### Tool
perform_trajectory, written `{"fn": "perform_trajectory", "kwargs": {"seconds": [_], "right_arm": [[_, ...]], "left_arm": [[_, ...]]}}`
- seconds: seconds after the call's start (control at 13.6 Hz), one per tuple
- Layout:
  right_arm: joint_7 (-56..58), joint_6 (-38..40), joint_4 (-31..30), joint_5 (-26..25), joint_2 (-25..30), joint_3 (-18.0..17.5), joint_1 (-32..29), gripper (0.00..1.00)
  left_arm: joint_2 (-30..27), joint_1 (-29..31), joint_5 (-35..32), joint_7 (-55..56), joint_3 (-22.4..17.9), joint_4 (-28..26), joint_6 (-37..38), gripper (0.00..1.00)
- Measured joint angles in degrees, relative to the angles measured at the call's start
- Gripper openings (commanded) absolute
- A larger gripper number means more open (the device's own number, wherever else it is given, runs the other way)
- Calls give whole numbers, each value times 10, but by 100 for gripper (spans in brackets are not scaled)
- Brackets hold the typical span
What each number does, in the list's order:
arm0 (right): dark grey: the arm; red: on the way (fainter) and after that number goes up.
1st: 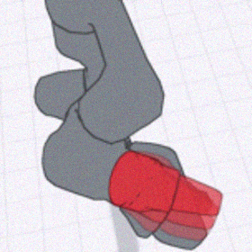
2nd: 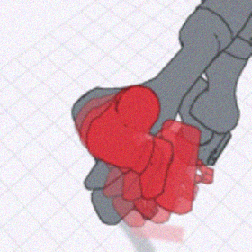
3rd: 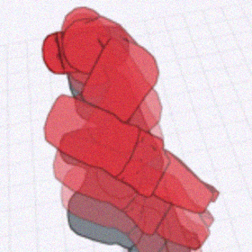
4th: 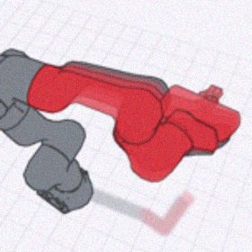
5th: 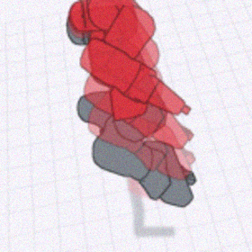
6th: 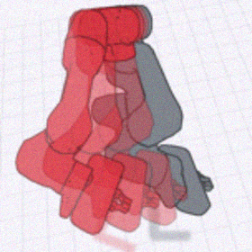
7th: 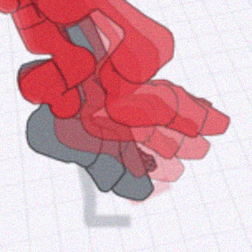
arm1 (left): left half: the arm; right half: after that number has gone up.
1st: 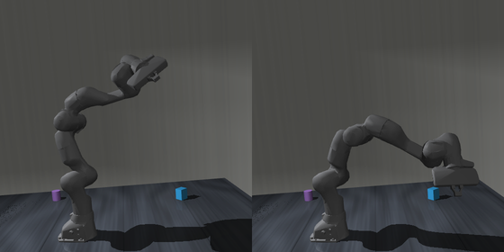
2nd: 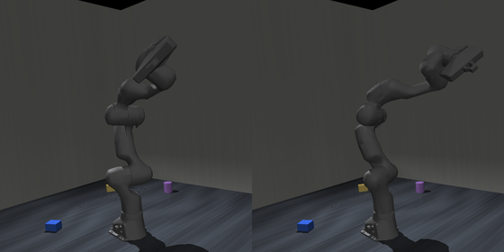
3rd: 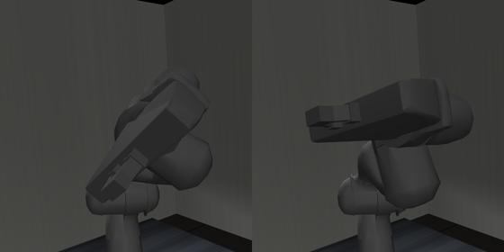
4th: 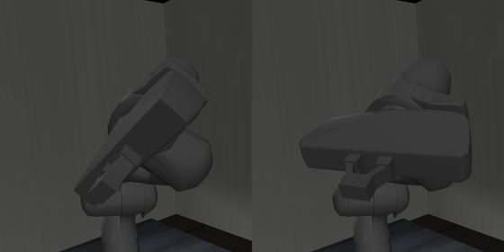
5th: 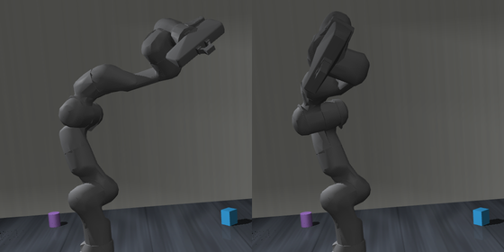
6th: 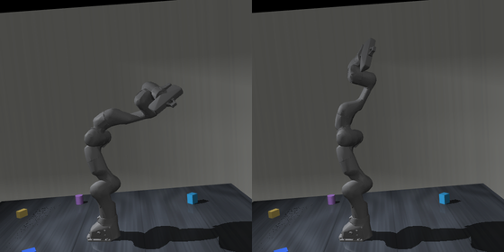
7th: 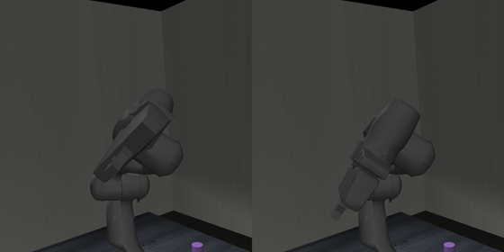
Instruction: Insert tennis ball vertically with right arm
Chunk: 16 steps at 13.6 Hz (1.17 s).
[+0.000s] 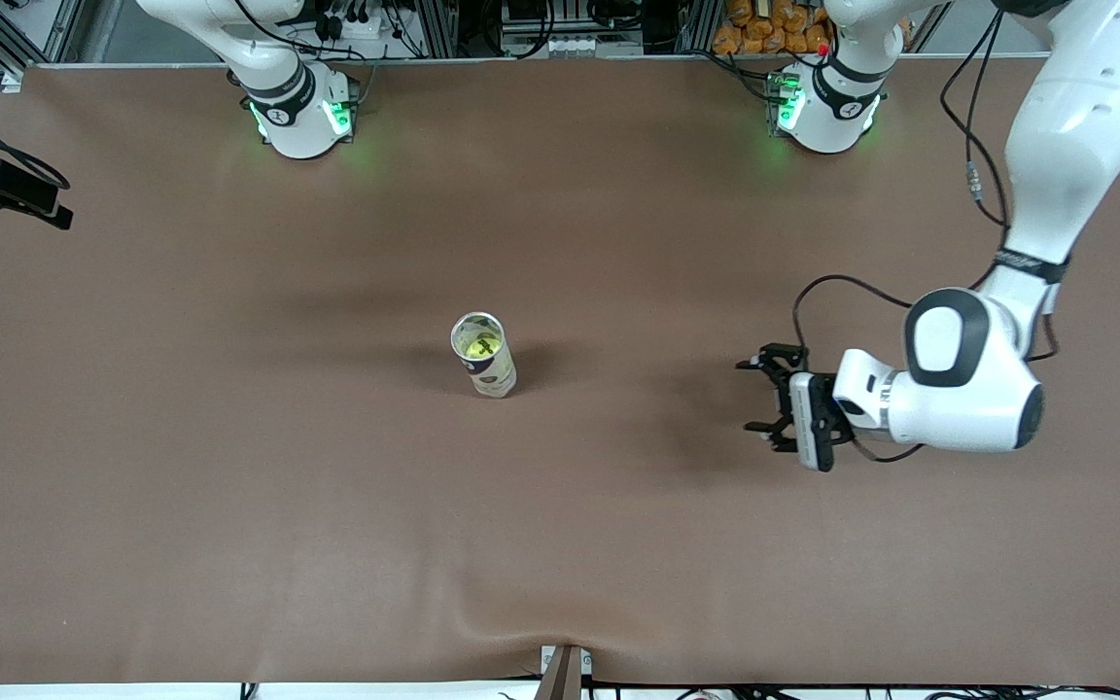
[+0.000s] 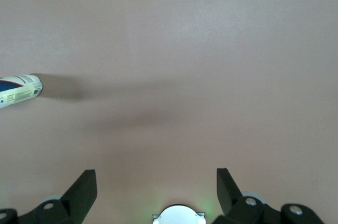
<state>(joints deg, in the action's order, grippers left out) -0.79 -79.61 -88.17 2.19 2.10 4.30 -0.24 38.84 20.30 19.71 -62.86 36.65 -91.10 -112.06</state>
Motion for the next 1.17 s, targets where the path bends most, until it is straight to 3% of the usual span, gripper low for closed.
{"fn": "perform_trajectory", "kwargs": {"seconds": [0.15,0.44,0.73,1.17], "right_arm": [[-7,0,-1,0,-4,0,0,100],[-14,-4,0,0,-8,0,0,100],[-18,-18,0,0,-8,1,-1,100],[-19,-54,-3,0,-11,4,-2,100]], "left_arm": [[-28,0,-61,91,-13,11,44,100],[-48,1,-192,227,-19,87,156,100],[-50,3,-275,264,-24,101,167,100],[-91,-3,-298,396,-25,124,241,100]]}}
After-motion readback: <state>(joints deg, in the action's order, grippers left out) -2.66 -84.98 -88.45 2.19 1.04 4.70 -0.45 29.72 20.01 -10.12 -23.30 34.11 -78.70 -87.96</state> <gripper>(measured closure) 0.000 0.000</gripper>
